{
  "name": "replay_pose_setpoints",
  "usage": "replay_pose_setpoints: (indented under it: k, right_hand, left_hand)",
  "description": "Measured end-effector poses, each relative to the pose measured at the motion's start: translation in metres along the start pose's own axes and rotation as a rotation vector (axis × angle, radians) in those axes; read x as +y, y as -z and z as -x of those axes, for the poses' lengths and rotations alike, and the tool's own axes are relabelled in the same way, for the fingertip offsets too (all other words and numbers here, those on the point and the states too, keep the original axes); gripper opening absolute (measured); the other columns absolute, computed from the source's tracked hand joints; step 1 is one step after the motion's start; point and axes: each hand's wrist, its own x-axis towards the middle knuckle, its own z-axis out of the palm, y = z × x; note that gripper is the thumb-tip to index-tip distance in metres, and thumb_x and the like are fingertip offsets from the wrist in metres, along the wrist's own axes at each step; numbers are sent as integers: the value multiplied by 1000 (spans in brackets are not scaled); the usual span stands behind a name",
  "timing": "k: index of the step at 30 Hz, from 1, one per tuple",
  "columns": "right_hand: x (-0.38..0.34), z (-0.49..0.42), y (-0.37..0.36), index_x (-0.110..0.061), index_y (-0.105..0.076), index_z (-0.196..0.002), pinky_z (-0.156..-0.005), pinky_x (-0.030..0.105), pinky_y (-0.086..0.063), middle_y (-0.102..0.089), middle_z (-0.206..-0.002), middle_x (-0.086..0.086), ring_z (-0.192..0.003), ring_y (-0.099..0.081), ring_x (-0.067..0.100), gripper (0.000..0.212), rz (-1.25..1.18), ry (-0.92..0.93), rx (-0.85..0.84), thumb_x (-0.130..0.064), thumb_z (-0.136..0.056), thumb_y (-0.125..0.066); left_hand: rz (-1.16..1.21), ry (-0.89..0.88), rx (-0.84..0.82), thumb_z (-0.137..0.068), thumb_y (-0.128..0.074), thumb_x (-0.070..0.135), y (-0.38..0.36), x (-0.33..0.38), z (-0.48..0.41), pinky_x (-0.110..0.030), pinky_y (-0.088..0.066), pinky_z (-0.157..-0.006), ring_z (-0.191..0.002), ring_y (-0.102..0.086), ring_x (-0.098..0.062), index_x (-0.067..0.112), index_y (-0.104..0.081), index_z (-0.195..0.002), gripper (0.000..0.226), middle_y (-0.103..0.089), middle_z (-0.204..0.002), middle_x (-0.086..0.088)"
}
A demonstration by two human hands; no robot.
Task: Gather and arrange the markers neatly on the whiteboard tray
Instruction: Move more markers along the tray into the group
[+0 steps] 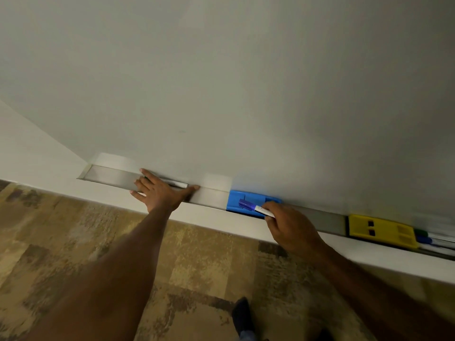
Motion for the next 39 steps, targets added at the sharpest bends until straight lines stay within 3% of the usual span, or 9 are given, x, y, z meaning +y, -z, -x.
replay_pose_setpoints:
  k: [8,10,17,20,24,26,29,32,39]
  right_hand:
    - [-1,-4,-3,-26,-50,-106,-63,30,-53,-60,-92,-3,-72,-57,10,15,-180,-62,39,-23,-92,-55]
    - [-6,-7,-1,-26,-49,-92,-53,26,-43,-56,-76,-7,-60,-51,8,10,-244,-73,65,-24,-89,-58]
    - [-26,-17,12,-9,-52,-66,-52,29,-33,-47,-55,-3,-51,-40,12,35,-512,-134,68,-35,-82,-69]
    - [-28,-15,20,-10,-58,-70,-55,27,-41,-56,-61,0,-55,-48,10,32,-660,-122,65,-36,-81,-72]
    - [-22,-3,24,-16,-70,-89,-71,34,-56,-72,-83,0,-75,-68,16,32,-723,-163,54,-45,-78,-74]
    - [-18,4,24,-17,-70,-93,-72,33,-56,-72,-83,-1,-74,-67,13,36,-725,-175,54,-49,-76,-74]
    - [1,19,29,-18,-61,-74,-52,19,-40,-57,-60,-3,-53,-48,4,33,-704,-179,110,-48,-75,-76]
    - [26,36,34,-23,-55,-67,-48,17,-33,-49,-55,-9,-49,-40,2,29,-676,-191,158,-39,-76,-77]
    - [95,78,52,-24,-60,-79,-63,36,-48,-60,-72,-3,-65,-57,14,20,-590,-273,262,-35,-80,-76]
  left_hand:
    - [58,-107,108,-42,-49,97,-3,0,15,-61,1,-115,-147,-8,-32,9,17,-149,154,-13,-158,-20]
    - [110,-172,159,-45,-51,96,-3,2,30,-59,-1,-116,-146,-12,-33,12,14,-150,149,-16,-157,-20]
    - [320,-572,182,-51,-61,88,-5,33,102,-39,-12,-117,-147,-9,-22,15,2,-152,139,-10,-159,-8]
    - [428,-649,143,-53,-71,81,-7,56,135,-27,-7,-117,-148,-3,-11,21,6,-152,139,-6,-160,0]
    - [454,-750,4,-55,-73,75,-22,80,170,-49,-23,-117,-149,-4,-17,20,4,-153,136,1,-160,9]
    - [414,-822,-37,-56,-70,77,-32,86,183,-48,-22,-117,-149,0,-17,16,0,-154,135,2,-161,6]
    - [405,-843,-140,-48,-69,84,-49,103,210,-39,-18,-116,-148,2,-11,25,8,-153,143,-1,-161,6]
    - [398,-890,-195,-47,-60,91,-64,121,237,-40,-17,-114,-146,3,-9,29,15,-151,142,-3,-161,0]
    - [369,-1005,-290,-50,-75,79,-93,158,275,-39,-15,-114,-147,4,-4,24,7,-153,143,13,-158,22]
